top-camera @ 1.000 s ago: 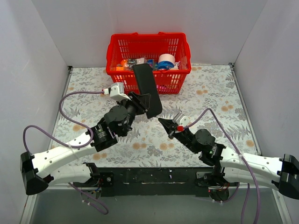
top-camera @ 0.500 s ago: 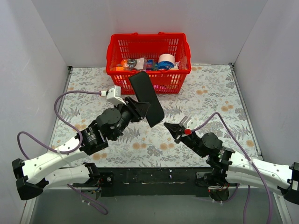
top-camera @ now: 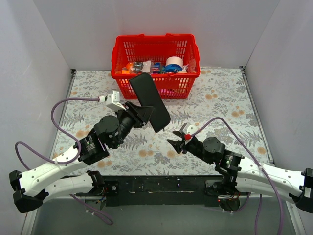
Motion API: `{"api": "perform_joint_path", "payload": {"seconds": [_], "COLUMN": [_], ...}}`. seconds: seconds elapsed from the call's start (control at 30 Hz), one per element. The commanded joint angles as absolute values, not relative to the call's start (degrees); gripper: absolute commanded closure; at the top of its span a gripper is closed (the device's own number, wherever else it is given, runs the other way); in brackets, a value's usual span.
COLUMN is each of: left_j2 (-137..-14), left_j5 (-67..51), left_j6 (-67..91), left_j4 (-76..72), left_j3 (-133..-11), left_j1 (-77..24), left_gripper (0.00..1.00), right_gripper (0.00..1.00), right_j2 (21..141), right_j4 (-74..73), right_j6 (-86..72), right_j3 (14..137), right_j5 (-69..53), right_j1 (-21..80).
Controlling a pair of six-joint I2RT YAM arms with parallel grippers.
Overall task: Sort the hair-cutting tools
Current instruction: Zip the hairdressing tool bag.
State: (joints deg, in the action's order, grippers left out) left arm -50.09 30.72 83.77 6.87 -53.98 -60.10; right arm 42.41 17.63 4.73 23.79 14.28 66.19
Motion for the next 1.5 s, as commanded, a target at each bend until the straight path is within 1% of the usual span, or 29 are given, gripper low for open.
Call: {"api": "perform_joint_path", "payload": {"seconds": [0.0,0.07,0.13,0.23,0.33,0.43,0.47,0.5,0.53,0.57,0.63,0.67,0.73,0.77,0.83,0.87,0.97,1.07,1.2,1.47], "left_j2": [-47.82,-47.2,-46.41,-45.18,-43.51,-39.21,-37.02,-35.87,-34.82,-33.93,-31.21,-30.51,-29.18,-28.92,-28.48,-28.39,-27.43,-26.02,-24.7,-23.29], "left_j5": [29.53,28.14,26.72,23.83,20.31,17.23,16.53,15.65,13.99,12.84,8.82,7.22,3.71,0.12,-4.11,-8.13,-12.03,-13.45,-14.76,-15.91], "left_j6": [84.99,85.34,86.31,88.93,92.44,95.26,95.8,96.15,96.85,97.55,98.08,98.35,98.52,98.53,98.61,98.53,98.53,98.61,98.7,98.88], "left_j4": [7.46,10.36,14.21,20.01,25.46,28.46,29.09,29.79,30.84,31.02,30.59,30.24,28.49,27.52,25.68,24.71,22.42,22.15,22.32,20.74], "left_j3": [-56.33,-56.95,-58.17,-59.32,-59.85,-59.24,-58.98,-58.89,-58.8,-58.54,-57.31,-56.87,-55.11,-54.24,-52.3,-51.6,-49.14,-47.99,-47.55,-46.67], "left_j1": [-59.94,-59.85,-59.94,-59.94,-59.94,-59.94,-59.94,-59.94,-59.94,-59.94,-59.94,-59.85,-59.94,-59.94,-59.85,-59.94,-59.94,-59.94,-59.94,-59.94], "left_gripper": [1.0,1.0,1.0,1.0,1.0,1.0,1.0,1.0,1.0,1.0,1.0,1.0,1.0,1.0,1.0,1.0,1.0,1.0,1.0,1.0], "right_gripper": [0.42,0.36,0.34,0.33,0.32,0.3,0.28,0.24,0.2,0.14,0.13,0.11,0.09,0.08,0.07,0.07,0.05,0.04,0.03,0.02], "right_j2": [38.77,37.36,36.31,34.29,31.74,29.89,29.62,29.27,29.18,29.27,30.49,30.93,32.68,33.22,33.75,33.58,34.1,35.51,36.21,38.41], "right_j4": [11.09,4.42,-3.2,-8.07,-12.12,-15.99,-16.78,-17.74,-17.58,-17.49,-16.71,-15.66,-11.28,-10.12,-5.66,-3.89,1.91,5.0,6.85,11.77], "right_j6": [4.05,2.82,0.36,-5.87,-10.26,-13.52,-14.23,-14.85,-15.29,-16.16,-17.48,-19.06,-21.17,-21.96,-24.34,-25.13,-27.59,-29.7,-30.32,-30.85], "right_j3": [29.0,31.27,33.04,35.42,37.08,39.98,40.69,41.39,42.7,43.41,45.25,45.52,45.61,46.05,45.97,45.27,44.91,45.61,45.79,42.28], "right_j5": [19.68,23.18,24.69,24.97,21.28,15.75,12.08,9.95,7.41,2.34,-3.13,-8.73,-13.6,-16.93,-18.98,-20.46,-24.68,-26.37,-25.05,-23.29], "right_j1": [66.45,66.45,66.45,66.45,66.45,66.45,66.45,66.45,66.45,66.53,66.53,66.53,66.45,66.53,66.45,66.45,66.45,66.45,66.45,66.45]}}
